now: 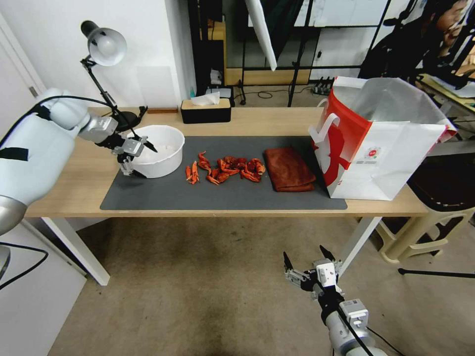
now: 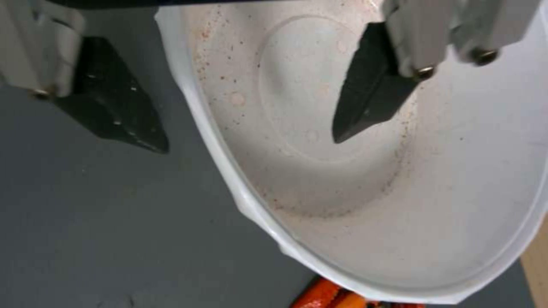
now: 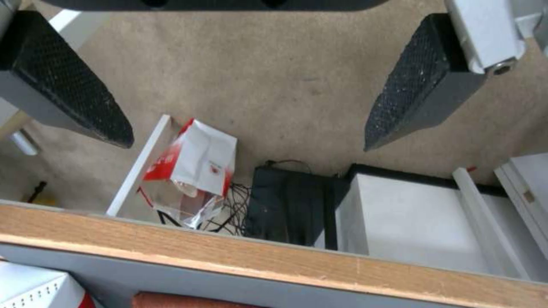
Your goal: Sweep shrimp from table into container with towel, then put container into takeout bag.
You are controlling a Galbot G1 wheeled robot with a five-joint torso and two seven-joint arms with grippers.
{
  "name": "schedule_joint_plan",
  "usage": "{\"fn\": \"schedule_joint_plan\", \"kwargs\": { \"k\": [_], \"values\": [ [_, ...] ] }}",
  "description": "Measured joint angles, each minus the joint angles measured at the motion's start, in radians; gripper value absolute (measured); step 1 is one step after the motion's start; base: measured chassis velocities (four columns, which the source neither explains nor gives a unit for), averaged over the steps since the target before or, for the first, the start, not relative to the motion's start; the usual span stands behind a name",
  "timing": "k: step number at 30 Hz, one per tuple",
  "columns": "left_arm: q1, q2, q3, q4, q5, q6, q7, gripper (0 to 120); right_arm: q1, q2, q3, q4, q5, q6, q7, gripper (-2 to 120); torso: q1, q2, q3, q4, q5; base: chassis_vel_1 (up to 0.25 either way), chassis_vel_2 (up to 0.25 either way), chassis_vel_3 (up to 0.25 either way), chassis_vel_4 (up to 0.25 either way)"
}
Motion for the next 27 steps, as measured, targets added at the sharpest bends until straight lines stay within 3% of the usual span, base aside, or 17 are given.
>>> {"fn": "schedule_joint_plan", "kwargs": {
  "k": [2, 7, 11, 16, 19, 27],
  "values": [
    [-0.003, -0.006, 0.003, 0.004, 0.015, -0.004, 0.014, 63, -0.003, 0.001, 0.001, -0.001, -0.001, 0.003, -0.001, 100, 0.000, 0.000, 0.000, 0.0000, 0.0000, 0.000, 0.000, 0.000, 0.000],
    [-0.009, -0.008, 0.013, 0.010, 0.020, -0.009, 0.024, 50, -0.007, 0.002, 0.003, -0.004, -0.017, 0.019, -0.013, 100, 0.000, 0.000, 0.000, 0.0000, 0.0000, 0.000, 0.000, 0.000, 0.000],
    [-0.012, -0.014, 0.023, 0.026, 0.024, -0.019, 0.024, 30, -0.007, 0.003, 0.003, -0.007, -0.020, 0.024, -0.015, 100, 0.000, 0.000, 0.000, 0.0000, 0.0000, 0.000, 0.000, 0.000, 0.000],
    [-0.012, -0.016, 0.029, 0.028, 0.025, -0.025, 0.024, 16, -0.006, 0.001, 0.004, -0.007, -0.020, 0.024, -0.015, 100, 0.000, 0.000, 0.000, 0.0000, 0.0000, 0.000, 0.000, 0.000, 0.000],
    [-0.012, -0.022, 0.036, 0.037, 0.031, -0.046, 0.024, 1, -0.005, -0.002, 0.007, -0.010, -0.019, 0.024, -0.017, 100, 0.000, 0.000, 0.000, 0.0000, 0.0000, 0.000, 0.000, 0.000, 0.000],
    [-0.010, -0.020, 0.036, 0.038, 0.029, -0.061, 0.023, 0, -0.004, -0.002, 0.008, -0.014, -0.017, 0.025, -0.018, 100, 0.000, 0.000, 0.000, -0.0002, -0.0001, 0.000, 0.000, 0.000, 0.000]
  ]
}}
